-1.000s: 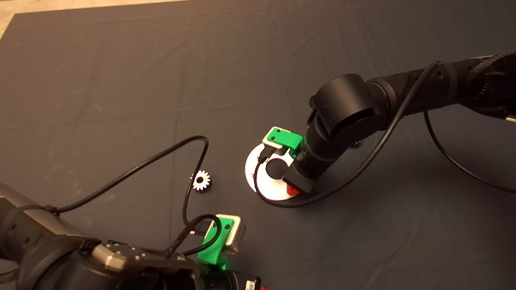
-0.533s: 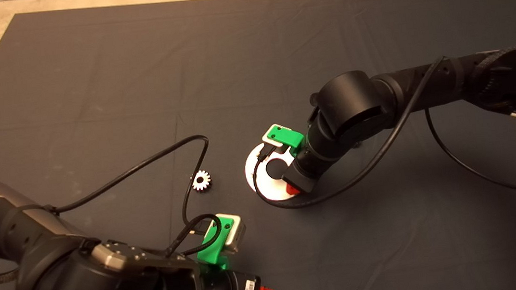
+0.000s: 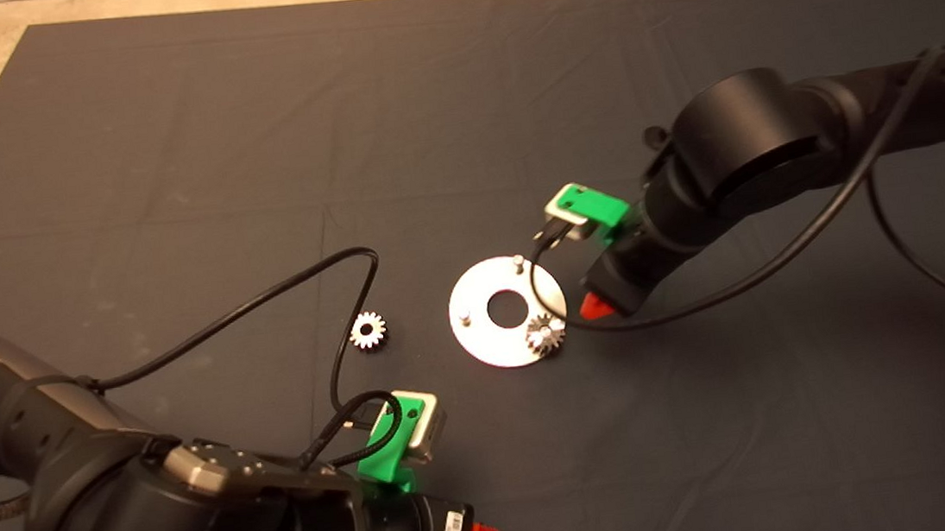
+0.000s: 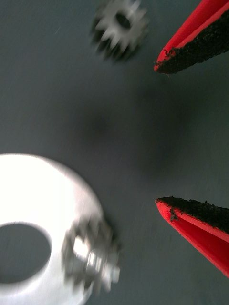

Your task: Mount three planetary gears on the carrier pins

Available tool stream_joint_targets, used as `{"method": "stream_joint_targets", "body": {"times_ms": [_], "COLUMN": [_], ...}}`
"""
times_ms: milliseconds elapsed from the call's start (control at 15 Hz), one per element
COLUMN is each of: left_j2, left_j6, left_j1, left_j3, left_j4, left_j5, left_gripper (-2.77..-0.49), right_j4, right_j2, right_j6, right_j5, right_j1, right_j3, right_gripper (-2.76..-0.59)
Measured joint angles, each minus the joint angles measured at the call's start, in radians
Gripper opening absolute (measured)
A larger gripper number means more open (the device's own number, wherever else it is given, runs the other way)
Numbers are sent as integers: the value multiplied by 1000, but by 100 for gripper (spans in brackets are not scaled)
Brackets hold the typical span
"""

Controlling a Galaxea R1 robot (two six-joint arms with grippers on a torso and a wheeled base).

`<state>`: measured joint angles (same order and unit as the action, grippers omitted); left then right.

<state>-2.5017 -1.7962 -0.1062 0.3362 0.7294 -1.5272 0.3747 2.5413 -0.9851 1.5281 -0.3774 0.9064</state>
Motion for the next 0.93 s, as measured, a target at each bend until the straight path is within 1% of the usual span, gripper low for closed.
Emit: {"method": "stream_joint_targets", "body": {"times_ms": [133,200,267,333,400,467,600,800,933], "left_j2": [0,0,0,0,0,0,0,0,0], "left_j6": [0,0,0,0,0,0,0,0,0], "left_j1": [0,0,0,0,0,0,0,0,0], "left_j3": [0,0,0,0,0,0,0,0,0], "left_j4": [0,0,0,0,0,0,0,0,0], "left_j5": [0,0,0,0,0,0,0,0,0], "left_gripper": [-118,-118,-118,-118,-118,-118,-118,-118,-118], "right_j4": [-6,-7,-9,-10,-12,-13,-14,-14,-14], "right_j2": [-72,-97,-106,-108,-108,-109,-110,-115,-115], "right_j6": [0,0,0,0,1,1,1,8,13], "right_j5": [6,10,10,10,4,1,2,3,2], "right_j1": [-5,-9,-11,-11,-11,-12,-19,-19,-18], "right_j3": [0,0,2,7,16,26,60,127,153], "right_gripper": [-147,-147,-147,-147,-147,-147,-147,-147,-147]}}
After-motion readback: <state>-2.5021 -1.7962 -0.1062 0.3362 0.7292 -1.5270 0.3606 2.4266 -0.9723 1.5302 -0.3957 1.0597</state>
